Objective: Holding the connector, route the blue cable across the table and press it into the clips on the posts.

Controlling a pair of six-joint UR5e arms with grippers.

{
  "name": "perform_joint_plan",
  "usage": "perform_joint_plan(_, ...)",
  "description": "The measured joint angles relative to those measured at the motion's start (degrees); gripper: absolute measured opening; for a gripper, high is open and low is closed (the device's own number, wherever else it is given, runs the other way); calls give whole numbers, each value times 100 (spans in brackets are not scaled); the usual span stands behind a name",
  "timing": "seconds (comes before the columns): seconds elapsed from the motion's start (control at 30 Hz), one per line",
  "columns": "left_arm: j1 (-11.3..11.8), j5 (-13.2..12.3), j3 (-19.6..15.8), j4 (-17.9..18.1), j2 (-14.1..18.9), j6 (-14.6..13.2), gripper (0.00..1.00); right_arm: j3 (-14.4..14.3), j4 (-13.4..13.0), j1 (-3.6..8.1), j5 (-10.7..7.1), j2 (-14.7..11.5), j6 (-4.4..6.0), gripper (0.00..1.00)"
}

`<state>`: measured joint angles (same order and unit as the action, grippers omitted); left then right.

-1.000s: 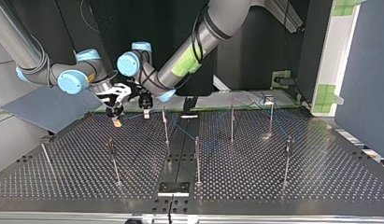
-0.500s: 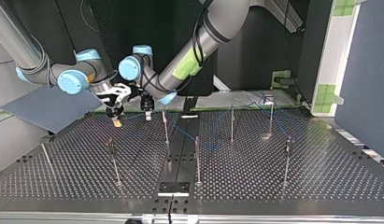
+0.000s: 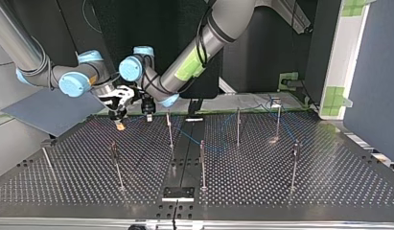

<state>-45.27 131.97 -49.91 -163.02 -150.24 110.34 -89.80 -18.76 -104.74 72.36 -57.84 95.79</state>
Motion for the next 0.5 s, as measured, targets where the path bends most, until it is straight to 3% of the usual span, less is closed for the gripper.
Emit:
perform_joint_plan(0.27,-39,313,161,-367,179,273,0,204,329,16,1,-66,-107,0)
perform_joint_plan(0.5,-120,588,164,-715,498,409,0,290,527,64,-57,-348,127,0)
